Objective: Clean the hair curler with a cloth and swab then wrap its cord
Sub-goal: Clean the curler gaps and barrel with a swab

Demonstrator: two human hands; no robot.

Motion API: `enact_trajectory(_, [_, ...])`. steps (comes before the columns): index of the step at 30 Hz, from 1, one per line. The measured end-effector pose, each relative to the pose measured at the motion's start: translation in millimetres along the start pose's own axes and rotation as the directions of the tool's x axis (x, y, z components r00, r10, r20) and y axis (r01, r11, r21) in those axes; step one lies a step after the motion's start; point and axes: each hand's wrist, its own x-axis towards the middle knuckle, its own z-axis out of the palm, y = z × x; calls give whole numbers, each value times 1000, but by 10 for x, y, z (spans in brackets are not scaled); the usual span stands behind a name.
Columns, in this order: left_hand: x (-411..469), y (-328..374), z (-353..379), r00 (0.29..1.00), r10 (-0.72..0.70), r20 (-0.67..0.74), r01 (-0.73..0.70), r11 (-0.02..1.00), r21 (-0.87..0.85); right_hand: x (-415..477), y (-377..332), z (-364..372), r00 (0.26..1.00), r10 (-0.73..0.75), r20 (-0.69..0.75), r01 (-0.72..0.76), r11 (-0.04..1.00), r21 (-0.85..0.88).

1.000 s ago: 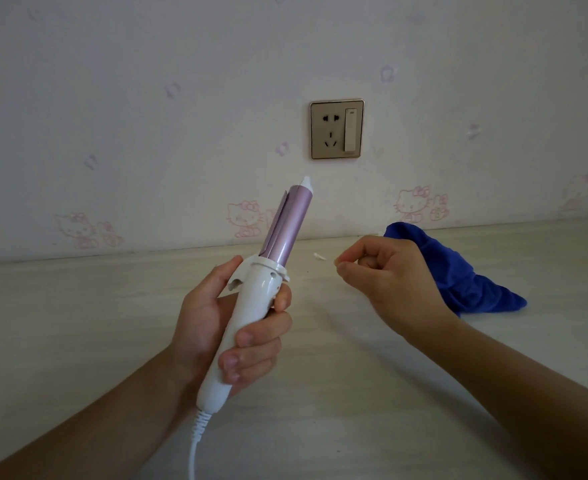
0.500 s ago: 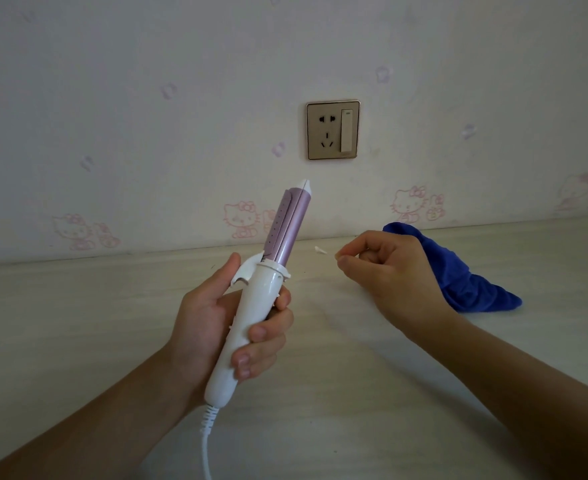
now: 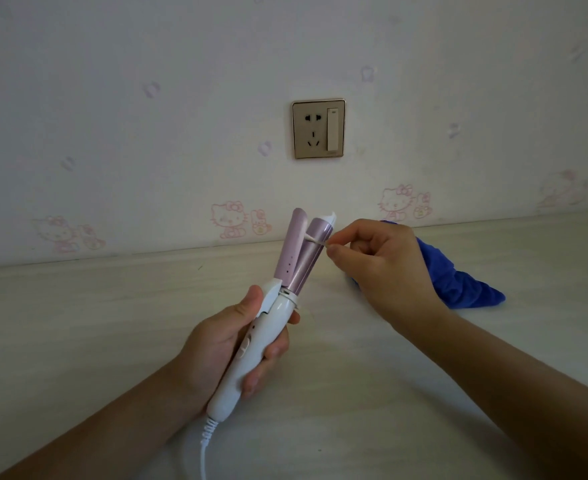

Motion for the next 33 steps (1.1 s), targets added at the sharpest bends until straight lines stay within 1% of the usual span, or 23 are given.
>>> enact_trajectory(2, [3,0,19,1000,17,-20,-16,999,46,0,-2,-9,1000,-1,17,1,1000,-25])
enact_trajectory(6, [12,-3,40,997,13,-70,-8,997,80,-78,-5,46,985,7,175,19,989,-150])
enact_trajectory(7, [15,-6,41,997,9,-78,-3,997,81,-85,-11,55,983,16,183,16,985,-173])
enact_trajectory(8, [17,-6,42,996,9,-84,-2,996,87,-74,-16,47,987,23,161,7,984,-180])
enact_trajectory(11, [30,-8,61,996,29,-86,-17,991,135,27,-14,-72,1000,24,-4,-25,985,-170])
enact_trajectory(12, [33,-13,67,995,31,-92,-17,989,147,47,-10,-108,999,22,-25,-26,983,-179])
enact_trajectory(13, [34,-23,71,994,30,-103,-14,988,153,42,-7,-116,1000,23,-3,-23,981,-191])
enact_trajectory(16, [24,-60,81,986,42,-159,-15,985,169,-67,-8,4,982,51,181,-5,969,-246])
enact_trajectory(17, [22,-69,90,982,51,-181,-18,984,179,-88,-11,36,978,55,202,1,964,-266])
enact_trajectory(18, [24,-74,101,978,60,-198,-21,981,194,-80,-14,35,981,53,187,-1,963,-269])
enact_trajectory(21, [49,-77,146,973,87,-215,-27,963,267,13,2,-93,997,59,43,-49,978,-201])
enact_trajectory(22, [57,-76,155,972,92,-218,-28,960,280,24,12,-120,998,56,30,-49,979,-199])
enact_trajectory(23, [57,-79,157,970,97,-225,-30,958,285,12,11,-111,997,51,54,-38,975,-217])
enact_trajectory(26, [20,-97,144,957,121,-263,-37,952,302,-108,-7,51,977,51,208,10,960,-282])
enact_trajectory(27, [7,-104,143,954,127,-272,-35,948,318,-128,-15,82,973,45,227,24,956,-294])
enact_trajectory(28, [1,-108,147,952,130,-276,-33,943,331,-115,-19,74,976,37,213,26,957,-287])
enact_trajectory(31, [24,-105,201,954,138,-267,-32,929,368,-16,-2,-81,997,49,65,-35,979,-201])
enact_trajectory(32, [31,-106,229,951,150,-271,-32,919,394,-4,9,-115,998,47,46,-38,981,-190])
enact_trajectory(33, [29,-112,252,943,171,-284,-35,904,427,-17,14,-109,997,40,62,-27,979,-202])
